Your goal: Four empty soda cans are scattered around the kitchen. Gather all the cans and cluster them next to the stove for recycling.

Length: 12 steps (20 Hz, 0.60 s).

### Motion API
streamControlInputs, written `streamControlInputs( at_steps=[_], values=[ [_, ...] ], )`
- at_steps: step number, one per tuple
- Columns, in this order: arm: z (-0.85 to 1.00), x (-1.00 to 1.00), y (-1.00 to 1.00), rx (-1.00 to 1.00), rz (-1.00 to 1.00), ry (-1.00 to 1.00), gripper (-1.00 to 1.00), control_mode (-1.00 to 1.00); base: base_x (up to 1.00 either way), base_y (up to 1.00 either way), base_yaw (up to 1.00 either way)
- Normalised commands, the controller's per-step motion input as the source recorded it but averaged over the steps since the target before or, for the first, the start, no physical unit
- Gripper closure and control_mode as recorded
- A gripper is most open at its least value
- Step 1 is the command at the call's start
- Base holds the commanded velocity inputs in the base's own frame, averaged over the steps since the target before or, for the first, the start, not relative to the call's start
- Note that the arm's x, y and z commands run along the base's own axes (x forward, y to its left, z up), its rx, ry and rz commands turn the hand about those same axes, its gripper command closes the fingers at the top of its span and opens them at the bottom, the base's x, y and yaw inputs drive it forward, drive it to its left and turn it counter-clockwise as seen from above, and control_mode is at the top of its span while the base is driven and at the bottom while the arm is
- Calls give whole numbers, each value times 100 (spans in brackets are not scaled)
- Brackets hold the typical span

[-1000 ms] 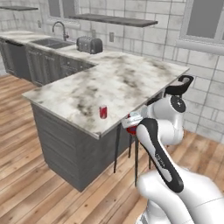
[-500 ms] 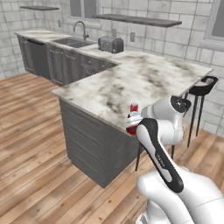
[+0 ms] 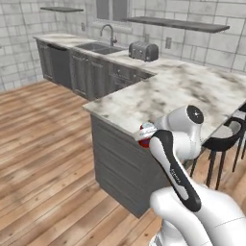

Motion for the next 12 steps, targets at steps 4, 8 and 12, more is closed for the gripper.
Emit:
streamControlInputs(
  at_steps=[4,8,12],
  values=[
    [0,0,0,0,0,0,100,100,43,60,11],
    [0,0,0,0,0,0,100,100,43,60,10],
    [0,0,0,0,0,0,100,100,23,66,12]
  ],
)
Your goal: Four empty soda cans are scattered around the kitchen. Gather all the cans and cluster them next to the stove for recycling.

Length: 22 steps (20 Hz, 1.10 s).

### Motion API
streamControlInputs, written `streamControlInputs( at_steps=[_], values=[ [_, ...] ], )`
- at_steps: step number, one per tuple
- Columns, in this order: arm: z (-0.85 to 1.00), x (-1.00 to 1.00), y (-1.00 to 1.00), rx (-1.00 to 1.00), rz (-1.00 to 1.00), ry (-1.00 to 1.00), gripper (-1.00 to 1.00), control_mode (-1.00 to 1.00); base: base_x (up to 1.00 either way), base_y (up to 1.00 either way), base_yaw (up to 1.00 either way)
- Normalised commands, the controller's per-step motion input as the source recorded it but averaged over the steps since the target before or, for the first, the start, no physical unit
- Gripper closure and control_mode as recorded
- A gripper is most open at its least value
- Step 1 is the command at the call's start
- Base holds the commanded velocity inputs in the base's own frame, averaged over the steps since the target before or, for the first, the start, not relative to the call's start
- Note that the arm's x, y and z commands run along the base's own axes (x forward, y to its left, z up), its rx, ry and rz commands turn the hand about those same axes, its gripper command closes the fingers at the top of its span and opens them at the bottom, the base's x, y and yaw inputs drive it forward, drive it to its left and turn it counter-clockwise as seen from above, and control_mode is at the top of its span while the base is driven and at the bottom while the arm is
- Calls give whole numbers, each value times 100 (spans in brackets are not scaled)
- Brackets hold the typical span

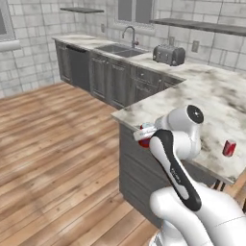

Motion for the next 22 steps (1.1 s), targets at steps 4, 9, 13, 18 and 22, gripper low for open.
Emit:
streamControlInputs(
  at_steps=[4,9,13,18,22],
  values=[
    [0,0,0,0,0,0,100,100,0,70,19],
    [0,0,0,0,0,0,100,100,0,68,23],
    [0,0,0,0,0,0,100,100,10,59,22],
    [0,0,0,0,0,0,100,100,30,44,23],
    [0,0,0,0,0,0,100,100,44,31,26]
  ],
)
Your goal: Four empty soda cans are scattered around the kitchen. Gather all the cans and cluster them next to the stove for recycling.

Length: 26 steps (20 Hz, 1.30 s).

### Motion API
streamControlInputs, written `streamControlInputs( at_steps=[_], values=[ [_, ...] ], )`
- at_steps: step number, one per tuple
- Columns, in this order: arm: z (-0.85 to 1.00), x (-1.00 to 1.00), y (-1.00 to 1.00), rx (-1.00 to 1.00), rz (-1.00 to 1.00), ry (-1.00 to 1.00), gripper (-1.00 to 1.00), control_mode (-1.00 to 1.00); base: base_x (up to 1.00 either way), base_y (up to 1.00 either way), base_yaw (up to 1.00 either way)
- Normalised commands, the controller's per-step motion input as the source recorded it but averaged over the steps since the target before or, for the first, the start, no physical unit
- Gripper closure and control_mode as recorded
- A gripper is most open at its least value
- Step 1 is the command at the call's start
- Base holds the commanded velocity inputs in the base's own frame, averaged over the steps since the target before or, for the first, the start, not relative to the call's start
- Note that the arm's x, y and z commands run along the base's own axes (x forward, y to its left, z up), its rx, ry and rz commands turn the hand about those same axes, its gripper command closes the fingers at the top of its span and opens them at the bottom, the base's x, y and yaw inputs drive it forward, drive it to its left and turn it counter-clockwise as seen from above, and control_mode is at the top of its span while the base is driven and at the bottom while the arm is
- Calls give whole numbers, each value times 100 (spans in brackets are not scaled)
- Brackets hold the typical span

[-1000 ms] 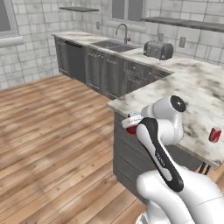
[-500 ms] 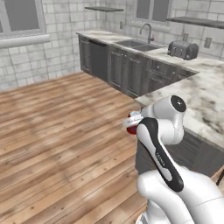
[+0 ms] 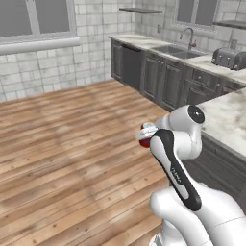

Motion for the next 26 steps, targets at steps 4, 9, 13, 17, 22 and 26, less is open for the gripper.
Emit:
streamControlInputs(
  at_steps=[4,9,13,17,22,26],
  values=[
    [0,0,0,0,0,0,100,100,51,27,27],
    [0,0,0,0,0,0,100,100,53,22,28],
    [0,0,0,0,0,0,100,100,54,25,27],
    [0,0,0,0,0,0,100,100,57,25,26],
    [0,0,0,0,0,0,100,100,64,22,26],
    [0,0,0,0,0,0,100,100,66,18,25]
  ],
)
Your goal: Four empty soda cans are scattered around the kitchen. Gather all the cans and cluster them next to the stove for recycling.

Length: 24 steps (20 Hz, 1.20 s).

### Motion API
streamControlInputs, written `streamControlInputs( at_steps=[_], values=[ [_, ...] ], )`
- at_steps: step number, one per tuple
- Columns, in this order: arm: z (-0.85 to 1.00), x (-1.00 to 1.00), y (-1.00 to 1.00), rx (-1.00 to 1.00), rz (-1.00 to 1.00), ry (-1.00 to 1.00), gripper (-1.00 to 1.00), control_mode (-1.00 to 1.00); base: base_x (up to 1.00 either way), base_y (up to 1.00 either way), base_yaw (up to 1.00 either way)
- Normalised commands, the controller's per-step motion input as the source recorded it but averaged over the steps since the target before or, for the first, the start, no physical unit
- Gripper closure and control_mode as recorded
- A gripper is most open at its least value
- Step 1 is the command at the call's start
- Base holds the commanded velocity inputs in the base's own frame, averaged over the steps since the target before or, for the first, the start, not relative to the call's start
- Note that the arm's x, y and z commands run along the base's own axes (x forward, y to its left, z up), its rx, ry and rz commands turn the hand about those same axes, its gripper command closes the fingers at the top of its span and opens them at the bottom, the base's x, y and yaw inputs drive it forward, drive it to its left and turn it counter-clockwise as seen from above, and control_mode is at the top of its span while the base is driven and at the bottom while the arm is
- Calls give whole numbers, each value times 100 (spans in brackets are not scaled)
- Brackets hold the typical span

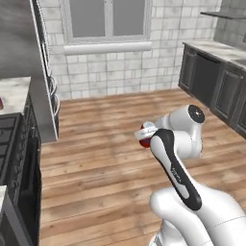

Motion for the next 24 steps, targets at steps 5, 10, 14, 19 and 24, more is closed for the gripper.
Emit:
streamControlInputs(
  at_steps=[5,10,14,19,24],
  values=[
    [0,0,0,0,0,0,100,100,66,4,26],
    [0,0,0,0,0,0,100,100,66,0,27],
    [0,0,0,0,0,0,100,100,56,1,29],
    [0,0,0,0,0,0,100,100,54,3,29],
    [0,0,0,0,0,0,100,100,53,9,29]
  ],
)
